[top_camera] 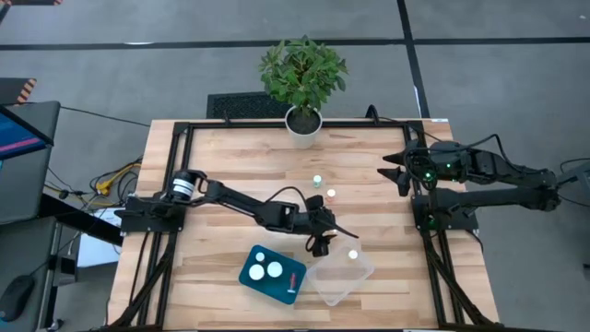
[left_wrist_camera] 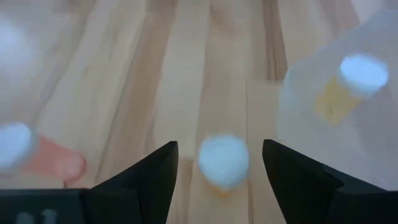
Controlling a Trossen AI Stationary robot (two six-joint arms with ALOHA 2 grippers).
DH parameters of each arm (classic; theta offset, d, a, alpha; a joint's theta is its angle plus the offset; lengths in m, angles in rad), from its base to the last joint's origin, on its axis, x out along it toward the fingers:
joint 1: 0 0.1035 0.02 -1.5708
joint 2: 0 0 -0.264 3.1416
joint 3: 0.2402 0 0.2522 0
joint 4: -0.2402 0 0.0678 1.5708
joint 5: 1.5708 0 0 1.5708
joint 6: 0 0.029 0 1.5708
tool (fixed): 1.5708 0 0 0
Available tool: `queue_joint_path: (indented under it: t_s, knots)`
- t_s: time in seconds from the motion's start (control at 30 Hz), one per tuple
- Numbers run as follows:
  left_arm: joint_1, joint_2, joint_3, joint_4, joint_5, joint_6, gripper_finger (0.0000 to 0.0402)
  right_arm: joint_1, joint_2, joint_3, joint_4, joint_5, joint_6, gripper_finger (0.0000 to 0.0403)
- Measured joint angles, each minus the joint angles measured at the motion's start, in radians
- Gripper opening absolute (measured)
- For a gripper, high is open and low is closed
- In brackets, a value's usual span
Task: Pick and place medicine bottles into bin by pill shape (circle, oval)
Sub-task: Put the small orange pill bottle into the transparent bin
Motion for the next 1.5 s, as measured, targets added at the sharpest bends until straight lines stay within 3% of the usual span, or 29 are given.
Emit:
queue_joint_path:
  t_s: [0.53,1.17,1.5]
  knots:
    - [-0.003,0.010,-0.001,0.011,0.001,-0.002,0.0224,0.000,0.000,0.000,-0.001,0.000,0.000,0.0271]
    - [-0.001,0.016,-0.001,0.011,0.009,-0.012,0.0099,0.000,0.000,0.000,-0.001,0.000,-0.005,0.0271]
    - [-0.001,-0.048,-0.001,0.006,-0.072,-0.157,0.0104,0.000,0.000,0.000,-0.001,0.000,-0.009,0.0271]
